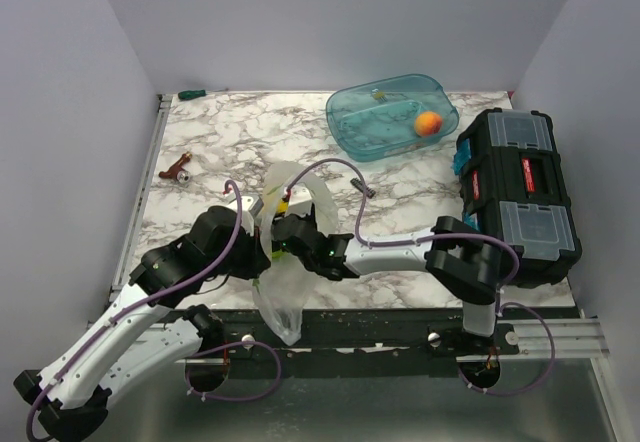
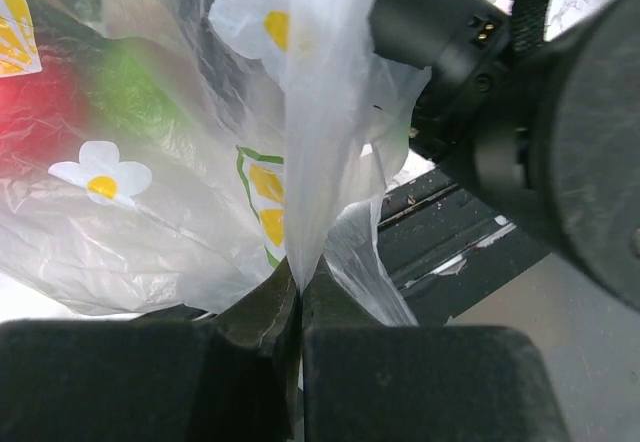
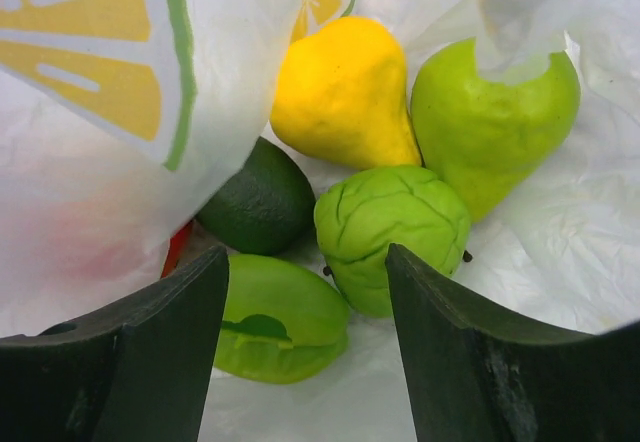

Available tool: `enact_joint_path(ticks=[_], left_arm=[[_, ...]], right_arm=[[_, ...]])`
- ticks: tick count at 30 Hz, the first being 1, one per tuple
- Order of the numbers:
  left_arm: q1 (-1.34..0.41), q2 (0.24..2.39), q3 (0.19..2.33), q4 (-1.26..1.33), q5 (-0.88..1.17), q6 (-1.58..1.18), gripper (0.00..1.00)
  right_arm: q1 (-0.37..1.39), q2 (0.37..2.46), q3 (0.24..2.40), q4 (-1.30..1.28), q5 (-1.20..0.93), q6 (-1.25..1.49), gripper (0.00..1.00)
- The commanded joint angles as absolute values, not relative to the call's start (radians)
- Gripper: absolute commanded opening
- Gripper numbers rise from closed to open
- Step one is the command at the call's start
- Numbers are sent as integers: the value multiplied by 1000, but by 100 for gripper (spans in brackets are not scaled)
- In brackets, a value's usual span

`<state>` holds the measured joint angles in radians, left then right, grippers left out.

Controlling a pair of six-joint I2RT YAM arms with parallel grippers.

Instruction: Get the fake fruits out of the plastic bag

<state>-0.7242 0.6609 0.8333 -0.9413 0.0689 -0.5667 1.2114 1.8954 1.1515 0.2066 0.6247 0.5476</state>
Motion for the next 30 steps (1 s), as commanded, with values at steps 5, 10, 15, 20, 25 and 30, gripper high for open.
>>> enact_joint_path(ticks=[5, 10, 15, 20, 25, 30], left_arm=[[-735, 657, 827, -934, 56, -580, 0], [-739, 663, 827, -937, 50, -584, 0], [-745, 677, 828, -938, 48, -584, 0], [-746, 690, 830, -939, 48, -584, 0], [-747, 690, 830, -940, 44, -584, 0], [-749, 684, 830, -939, 37, -587, 0]], right_arm=[[1207, 1999, 1227, 128, 760, 442, 80], [1193, 2029, 1235, 127, 803, 421, 83], [1177, 2020, 1234, 148, 789, 403, 94], [1152, 2005, 1228, 190, 751, 387, 98], [1125, 2035, 1240, 213, 700, 388, 98], [1122, 2061, 1256, 237, 672, 378, 95]])
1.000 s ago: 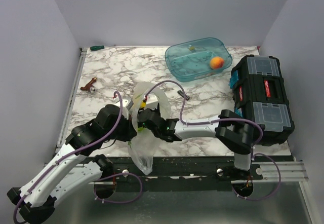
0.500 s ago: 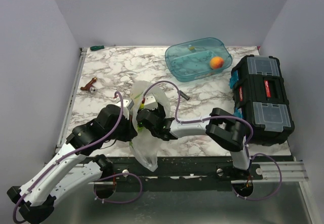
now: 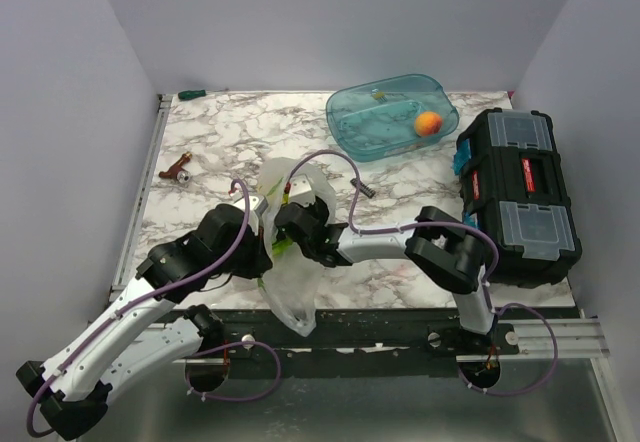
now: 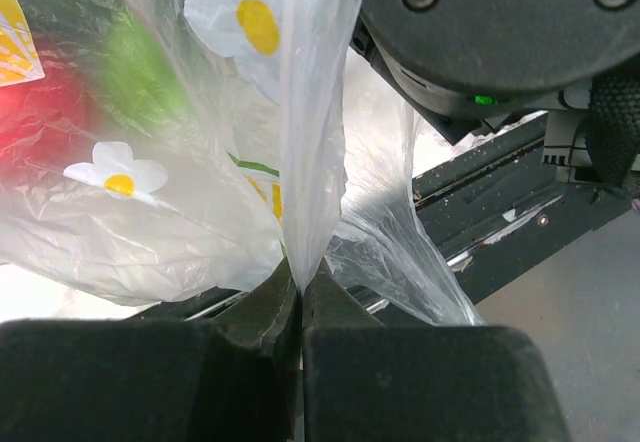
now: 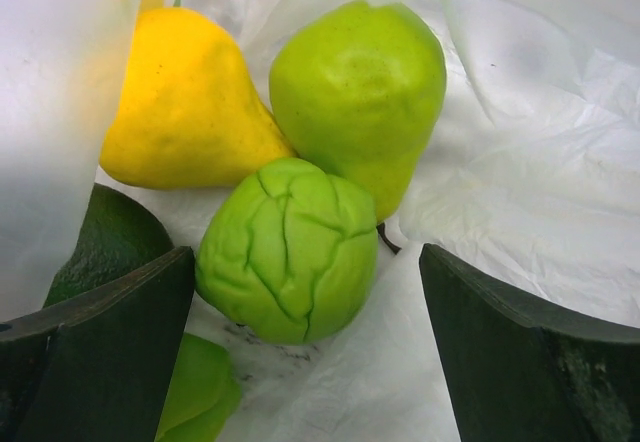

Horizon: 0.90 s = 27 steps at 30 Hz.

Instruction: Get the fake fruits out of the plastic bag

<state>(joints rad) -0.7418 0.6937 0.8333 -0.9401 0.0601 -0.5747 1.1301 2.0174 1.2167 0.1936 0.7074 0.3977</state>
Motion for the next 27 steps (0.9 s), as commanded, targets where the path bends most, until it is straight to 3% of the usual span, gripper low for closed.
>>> enact_joint_path(ticks=[1, 13, 19, 27], left_arm=[[-749, 684, 830, -940, 36, -587, 0], [-753, 669, 831, -944, 15, -595, 0], [-753, 675, 833, -948, 8, -600, 0], [-754, 678, 836, -955, -21, -609, 0]], right_arm=[[1122, 2068, 1261, 239, 660, 372, 93], [1122, 1999, 1236, 223, 579, 377, 50], [1128, 1875, 1185, 191, 466, 422, 36], [1144, 1704, 1066, 187, 221, 505, 28]])
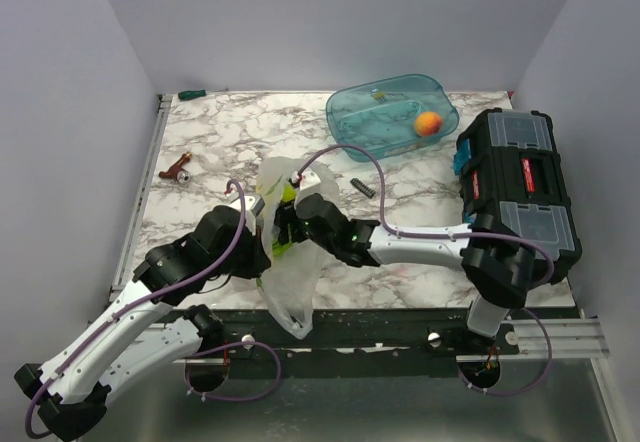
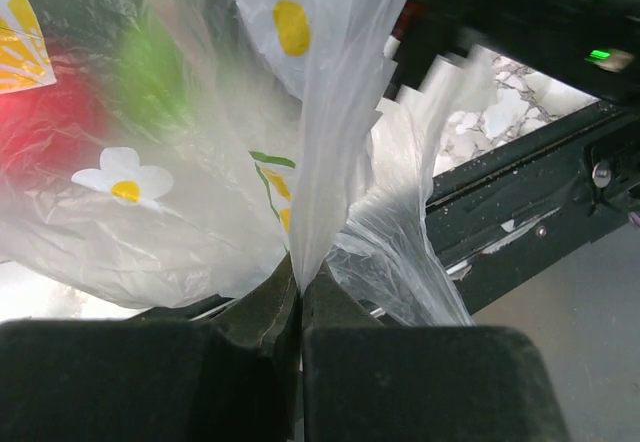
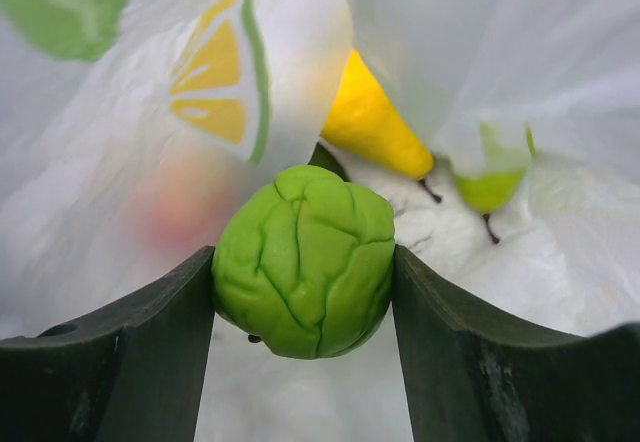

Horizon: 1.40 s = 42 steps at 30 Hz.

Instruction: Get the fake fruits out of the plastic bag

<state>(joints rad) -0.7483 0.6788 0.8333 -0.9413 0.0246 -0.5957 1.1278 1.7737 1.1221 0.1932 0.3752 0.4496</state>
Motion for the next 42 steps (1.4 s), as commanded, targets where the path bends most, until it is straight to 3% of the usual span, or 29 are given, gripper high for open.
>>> enact_joint_path(ticks=[1, 13, 16, 21, 26, 32, 42], left_arm=[[-753, 677, 836, -954, -23, -610, 0], [-753, 647, 842, -970, -67, -632, 0], [-753, 648, 848, -982, -63, -634, 0], [-753, 653, 865, -1011, -65, -627, 0], [-753, 676, 889, -1077, -91, -621, 0], [-754, 642, 863, -1035, -59, -596, 0], [-753, 634, 859, -1044, -126, -638, 0]], right_arm=[[1145, 1680, 1046, 191, 198, 513, 27], [1145, 1376, 813, 237, -106, 561, 23], [1146, 1289, 787, 218, -108, 566, 18], [1145, 1163, 790, 143, -13, 549, 11], [1144, 1080, 833, 10, 235, 500, 3], [1105, 1087, 917, -121, 578, 461, 1], [931, 1137, 972, 65, 686, 295, 1]])
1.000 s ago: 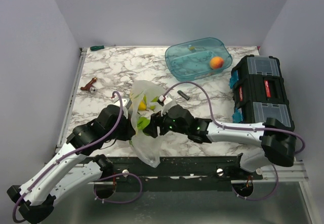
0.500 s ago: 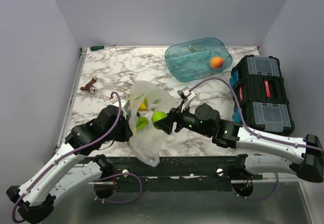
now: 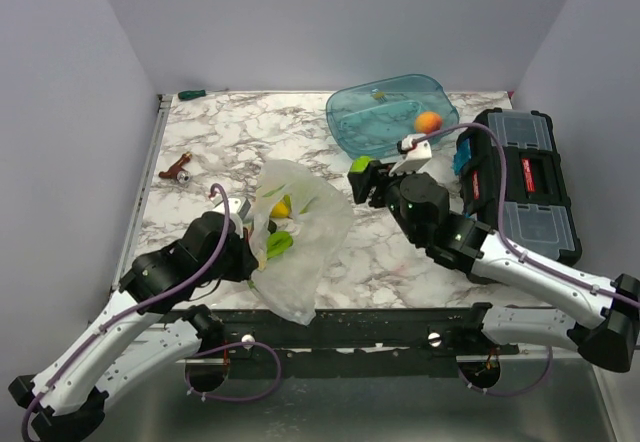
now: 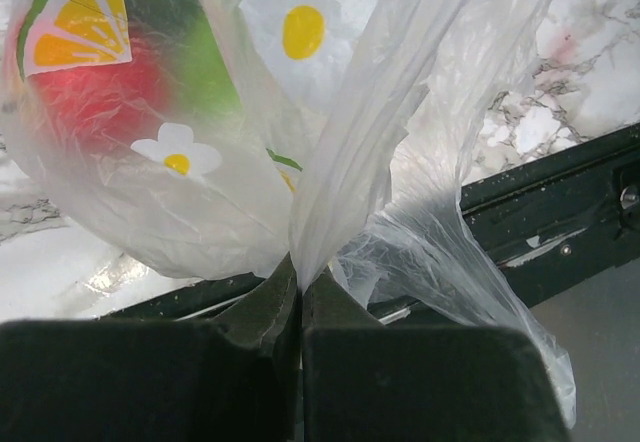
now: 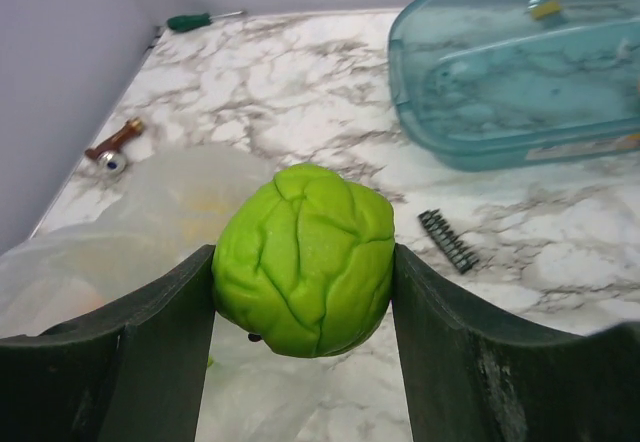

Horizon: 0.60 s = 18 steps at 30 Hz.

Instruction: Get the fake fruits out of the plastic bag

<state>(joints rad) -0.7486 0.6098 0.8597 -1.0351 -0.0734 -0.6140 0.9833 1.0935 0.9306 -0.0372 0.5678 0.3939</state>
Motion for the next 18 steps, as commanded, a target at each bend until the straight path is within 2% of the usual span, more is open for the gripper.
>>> enact_joint_path(ticks=[1, 7, 13, 18], left_arm=[[-753, 636, 860, -1045, -126, -640, 0], [-753, 606, 853, -1034, -121, -642, 0], [-753, 591, 848, -1034, -150, -662, 0], [-753, 655, 857, -1061, -170, -677, 0]], right_arm=[[893, 1165, 984, 79, 685, 285, 1], [630, 1405, 1126, 98, 507, 360, 1], [571, 1757, 1373, 83, 508, 323, 1], [537, 2068, 1672, -72, 442, 351, 1]])
